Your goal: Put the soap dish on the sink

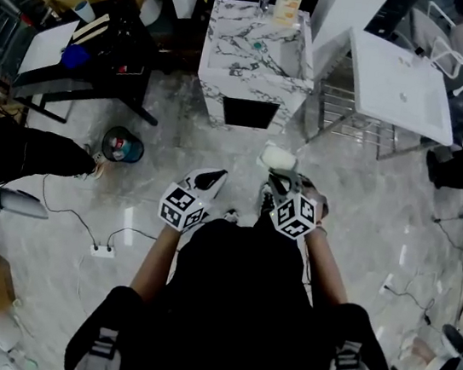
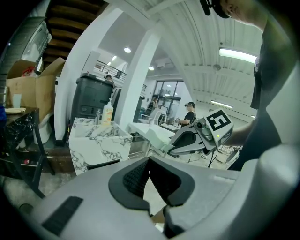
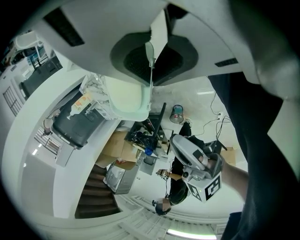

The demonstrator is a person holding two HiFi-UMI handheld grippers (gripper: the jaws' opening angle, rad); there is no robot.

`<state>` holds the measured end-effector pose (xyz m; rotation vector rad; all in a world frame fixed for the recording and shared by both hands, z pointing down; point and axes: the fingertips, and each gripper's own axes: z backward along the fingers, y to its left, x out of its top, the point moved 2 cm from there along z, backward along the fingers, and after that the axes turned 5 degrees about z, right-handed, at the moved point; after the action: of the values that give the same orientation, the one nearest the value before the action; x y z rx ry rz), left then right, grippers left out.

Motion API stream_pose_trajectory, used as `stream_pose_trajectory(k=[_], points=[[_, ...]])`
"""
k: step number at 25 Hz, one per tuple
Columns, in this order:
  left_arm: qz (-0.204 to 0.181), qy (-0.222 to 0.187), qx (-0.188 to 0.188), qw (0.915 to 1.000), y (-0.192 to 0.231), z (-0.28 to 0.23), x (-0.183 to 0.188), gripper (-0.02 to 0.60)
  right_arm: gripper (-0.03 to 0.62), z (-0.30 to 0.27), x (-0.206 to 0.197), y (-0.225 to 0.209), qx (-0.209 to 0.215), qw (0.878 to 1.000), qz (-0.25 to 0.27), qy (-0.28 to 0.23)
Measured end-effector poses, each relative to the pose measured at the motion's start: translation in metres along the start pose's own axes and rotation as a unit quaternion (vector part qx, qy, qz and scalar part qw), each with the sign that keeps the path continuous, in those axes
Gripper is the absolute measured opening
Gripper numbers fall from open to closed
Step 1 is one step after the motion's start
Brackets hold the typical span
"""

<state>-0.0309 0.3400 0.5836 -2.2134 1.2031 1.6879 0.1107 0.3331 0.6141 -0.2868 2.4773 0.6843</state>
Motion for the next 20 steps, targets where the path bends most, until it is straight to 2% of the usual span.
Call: stream_pose_trajectory(k=[9,20], points=[[0.002,0.004,0.020,0.9998,0.006,-0.013,0.007,-0.002,0.008,-0.011,-0.007,-0.017,0.015,0.999,0.028,0.001],[0.013,-0.001,0.047,0.9988,0.014,-0.042,0.034,-0.002,0.008,-0.028,-0.020,-0.050,0.047,0.998,0.050,-0.010]])
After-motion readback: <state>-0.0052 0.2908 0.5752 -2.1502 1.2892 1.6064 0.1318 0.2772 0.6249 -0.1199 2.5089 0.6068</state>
